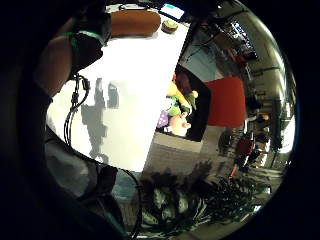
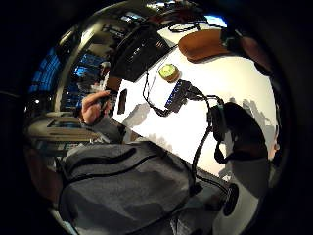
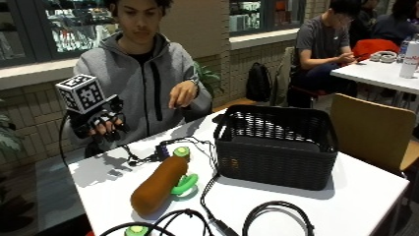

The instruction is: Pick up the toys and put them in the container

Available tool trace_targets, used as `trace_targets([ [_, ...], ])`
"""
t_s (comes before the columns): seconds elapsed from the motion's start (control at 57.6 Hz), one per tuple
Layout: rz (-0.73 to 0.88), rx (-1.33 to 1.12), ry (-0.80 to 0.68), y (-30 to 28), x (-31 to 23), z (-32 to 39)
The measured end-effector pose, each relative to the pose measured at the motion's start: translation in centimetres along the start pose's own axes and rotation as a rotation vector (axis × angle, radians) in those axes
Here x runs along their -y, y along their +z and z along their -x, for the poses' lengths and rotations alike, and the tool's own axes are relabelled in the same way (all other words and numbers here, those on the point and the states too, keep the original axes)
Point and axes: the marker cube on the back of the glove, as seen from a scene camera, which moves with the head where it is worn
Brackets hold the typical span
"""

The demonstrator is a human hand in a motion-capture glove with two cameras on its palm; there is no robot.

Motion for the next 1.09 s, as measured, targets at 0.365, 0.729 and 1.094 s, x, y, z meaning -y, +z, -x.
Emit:
trace_targets([
  [0.365, -0.013, -0.041, -0.051, -0.6, 1.9, 2.4],
  [0.729, 0.043, -0.079, -0.088, 1.0, 6.1, 4.7],
  [1.094, 0.104, -0.198, -0.289, 4.1, 14.9, 7.8],
])
